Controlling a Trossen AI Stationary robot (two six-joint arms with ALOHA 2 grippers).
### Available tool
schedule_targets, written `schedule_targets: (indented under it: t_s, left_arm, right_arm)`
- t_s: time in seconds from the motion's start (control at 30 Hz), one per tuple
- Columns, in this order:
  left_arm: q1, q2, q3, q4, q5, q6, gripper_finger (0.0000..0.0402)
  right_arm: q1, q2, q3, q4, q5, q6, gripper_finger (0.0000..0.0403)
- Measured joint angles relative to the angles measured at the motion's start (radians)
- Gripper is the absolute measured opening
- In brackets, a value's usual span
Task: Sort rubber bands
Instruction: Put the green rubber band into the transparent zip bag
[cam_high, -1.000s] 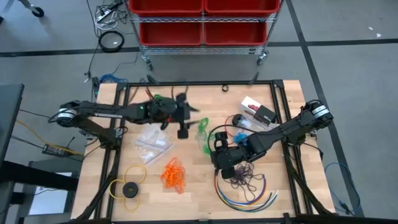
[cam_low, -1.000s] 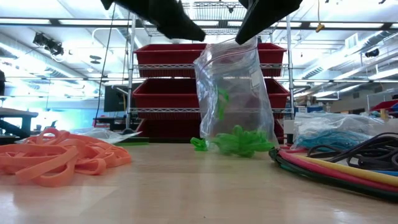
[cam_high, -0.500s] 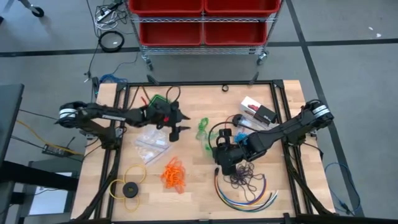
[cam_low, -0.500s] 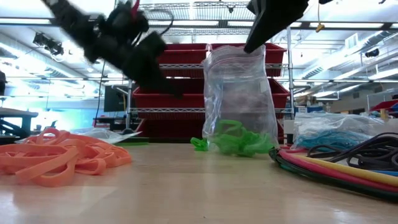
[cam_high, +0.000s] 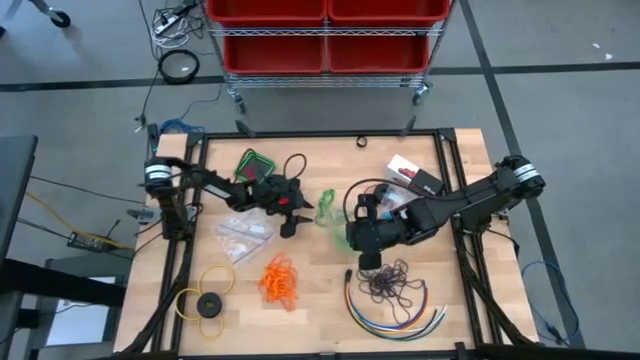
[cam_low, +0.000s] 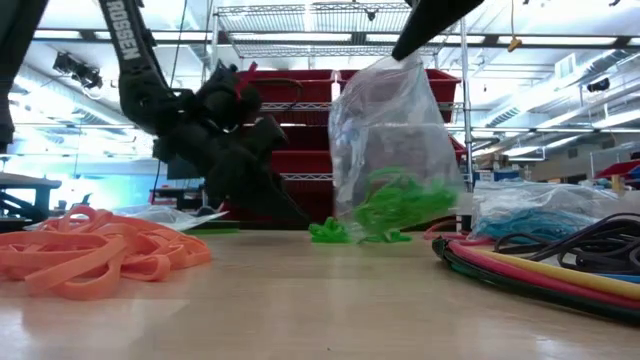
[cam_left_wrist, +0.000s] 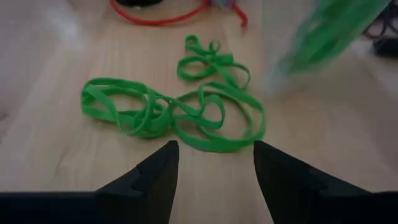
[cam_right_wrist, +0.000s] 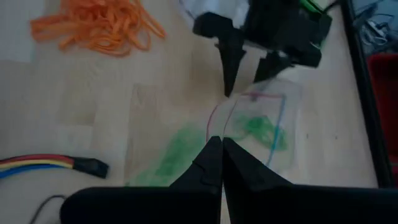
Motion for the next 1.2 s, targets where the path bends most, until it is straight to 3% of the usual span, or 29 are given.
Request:
schedule_targets:
  t_s: [0.2, 0.43, 0.57, 0.77, 0.87, 1.03, 1.2]
  left_arm:
    - [-0.004, 0.075, 0.073, -0.008, -0.005, 0.054, 0.0214]
    - [-0.022, 0.078, 0.111, -0.104, -0.017, 0.153, 0.02]
    - [-0.039, 0.077, 0.118, -0.143, -0.015, 0.223, 0.0142]
    - [-0.05, 0.075, 0.118, -0.15, -0.015, 0.262, 0.0018]
    - [-0.05, 0.067, 0.12, -0.156, -0.025, 0.266, 0.0012]
    - [-0.051, -0.038, 0.124, -0.237, -0.046, 0.271, 0.0006]
    - [-0.054, -0.229, 0.124, -0.335, -0.052, 0.274, 0.0003]
  right_arm:
    - [0.008, -0.006, -0.008, -0.017, -0.018, 0.026, 0.0]
    - [0.009, -0.008, -0.083, 0.044, -0.036, 0.055, 0.0]
    - [0.009, -0.008, -0.123, 0.085, -0.045, 0.072, 0.0]
    - [0.008, -0.007, -0.141, 0.111, -0.055, 0.08, 0.0]
    - [0.014, -0.007, -0.141, 0.122, -0.062, 0.084, 0.0]
    - [0.029, -0.007, -0.141, 0.151, -0.064, 0.095, 0.0]
    - [0.043, -0.007, -0.141, 0.209, -0.066, 0.096, 0.0]
